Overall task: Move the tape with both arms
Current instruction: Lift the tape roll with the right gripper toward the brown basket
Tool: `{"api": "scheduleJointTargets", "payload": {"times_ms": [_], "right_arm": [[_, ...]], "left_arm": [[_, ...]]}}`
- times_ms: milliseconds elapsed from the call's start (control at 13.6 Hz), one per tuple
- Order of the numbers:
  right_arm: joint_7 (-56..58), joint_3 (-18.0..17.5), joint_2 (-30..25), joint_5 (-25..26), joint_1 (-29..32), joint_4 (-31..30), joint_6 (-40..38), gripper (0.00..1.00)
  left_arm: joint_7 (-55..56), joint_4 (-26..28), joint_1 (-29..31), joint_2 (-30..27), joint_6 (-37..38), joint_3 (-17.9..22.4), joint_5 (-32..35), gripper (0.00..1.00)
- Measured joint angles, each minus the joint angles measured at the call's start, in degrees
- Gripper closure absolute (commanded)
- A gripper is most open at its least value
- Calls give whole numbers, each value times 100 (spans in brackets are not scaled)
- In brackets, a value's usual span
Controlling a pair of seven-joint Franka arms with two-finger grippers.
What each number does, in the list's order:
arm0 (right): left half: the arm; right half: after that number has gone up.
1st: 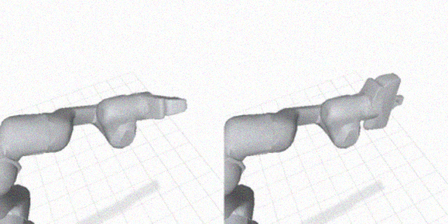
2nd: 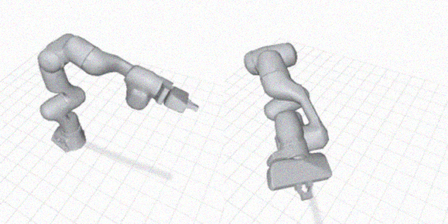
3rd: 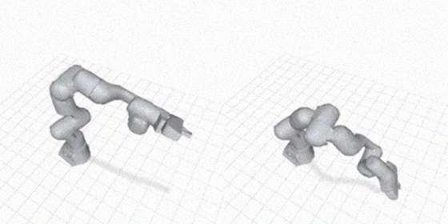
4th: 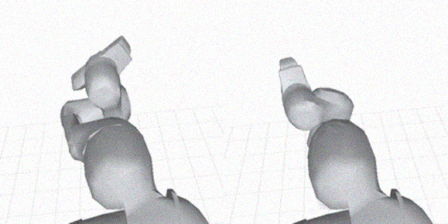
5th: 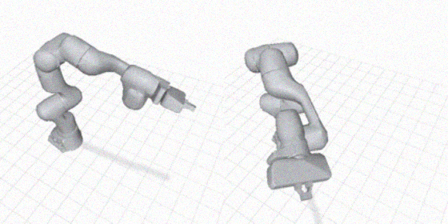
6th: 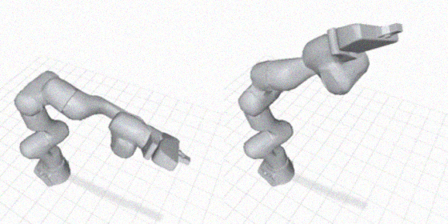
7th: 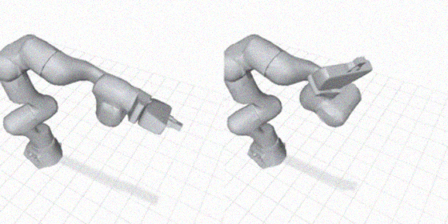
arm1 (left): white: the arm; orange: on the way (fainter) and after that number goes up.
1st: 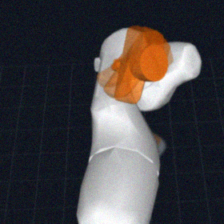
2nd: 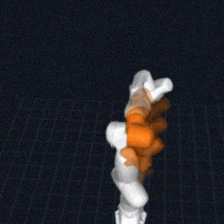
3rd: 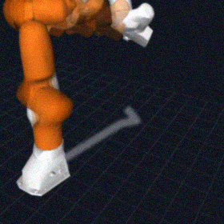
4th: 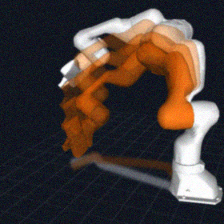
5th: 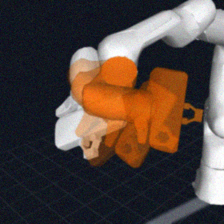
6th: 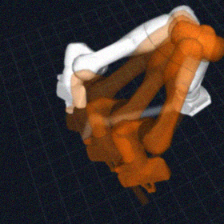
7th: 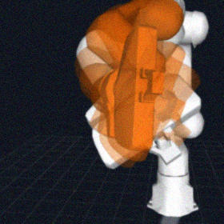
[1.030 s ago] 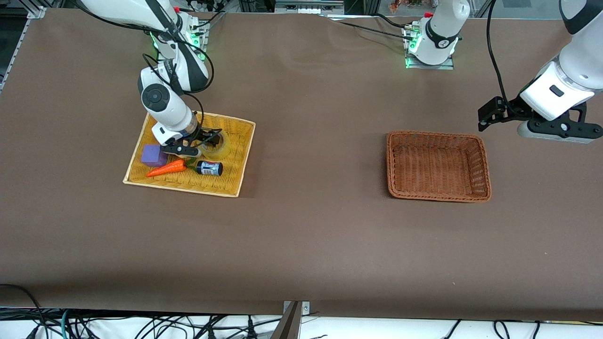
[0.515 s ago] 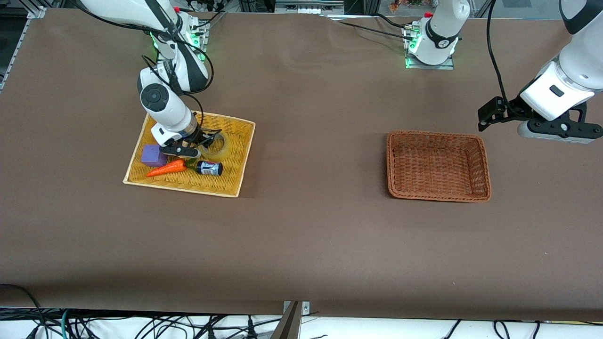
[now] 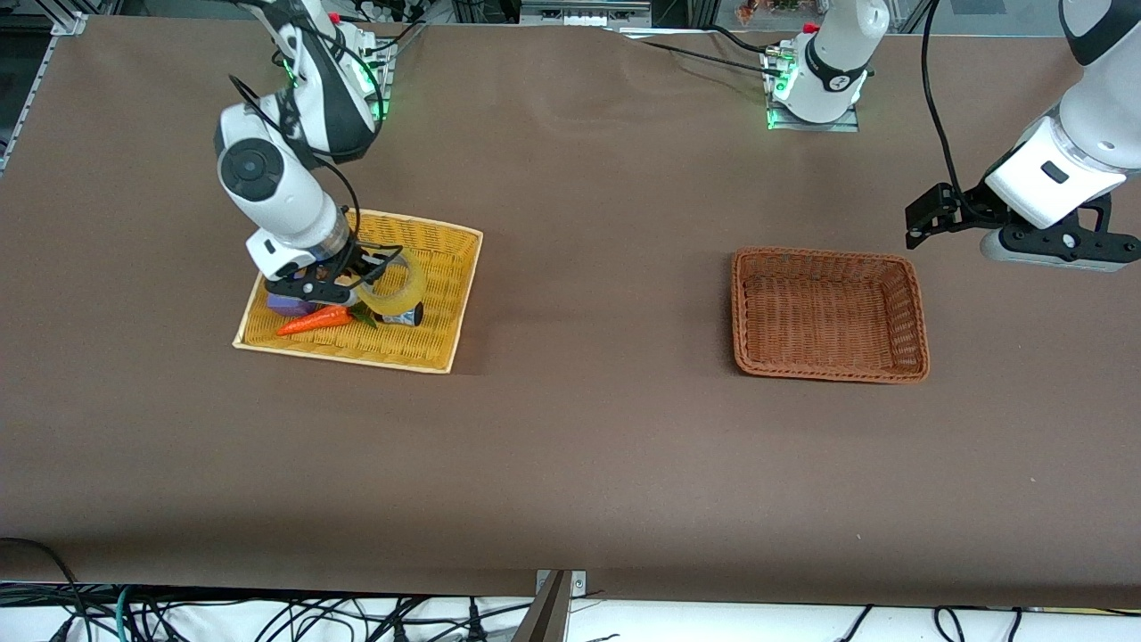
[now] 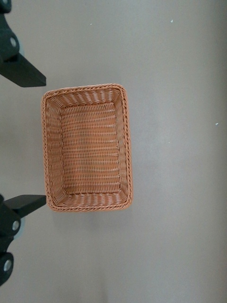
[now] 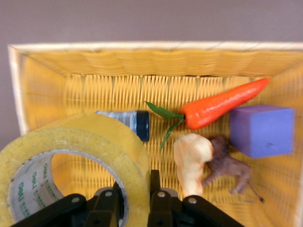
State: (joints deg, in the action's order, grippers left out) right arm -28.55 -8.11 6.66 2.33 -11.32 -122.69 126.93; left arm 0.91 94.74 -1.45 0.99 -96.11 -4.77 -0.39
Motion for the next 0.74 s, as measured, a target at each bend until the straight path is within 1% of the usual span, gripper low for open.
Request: {"api": "scheduleJointTargets", "payload": {"times_ms": [147,368,515,736], "right_arm": [[-53,-119,-90,-12,-5,373,-385,100],[-947,-687,66,-23,-154,706,-423,100],[-1677,-819,404,-19,-604,1086,-418,100],[-2490,-835,1109,-16,-1251,1854,-417,100]], "left_arm": [[0,0,0,0,0,1,0,0],[0,0,2,0,0,7,0,0],[0,-1,15,0,0,13,0,0],[0,-1,107,0,0,14,0,0]]}}
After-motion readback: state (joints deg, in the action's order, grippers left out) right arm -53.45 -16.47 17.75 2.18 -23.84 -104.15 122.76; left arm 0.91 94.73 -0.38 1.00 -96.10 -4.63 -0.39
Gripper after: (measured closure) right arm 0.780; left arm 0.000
